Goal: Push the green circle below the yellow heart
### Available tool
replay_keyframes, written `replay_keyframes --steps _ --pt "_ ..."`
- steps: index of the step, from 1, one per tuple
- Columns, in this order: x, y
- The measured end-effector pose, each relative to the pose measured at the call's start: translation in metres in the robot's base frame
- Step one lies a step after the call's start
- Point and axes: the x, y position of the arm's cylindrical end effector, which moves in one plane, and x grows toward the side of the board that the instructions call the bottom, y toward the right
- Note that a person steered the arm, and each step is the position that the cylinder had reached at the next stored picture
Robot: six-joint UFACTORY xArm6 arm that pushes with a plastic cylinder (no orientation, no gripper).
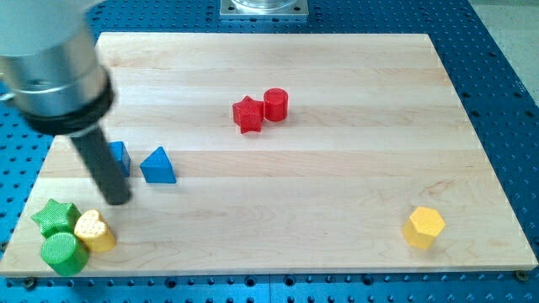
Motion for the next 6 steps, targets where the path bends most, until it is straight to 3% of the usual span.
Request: replay_keyframes --steps 1,2,3,6 --pt "0.004 -0.065" --pt "0.036 -0.095" --pt "0.085 -0.093" --pt "0.088 -0.069"
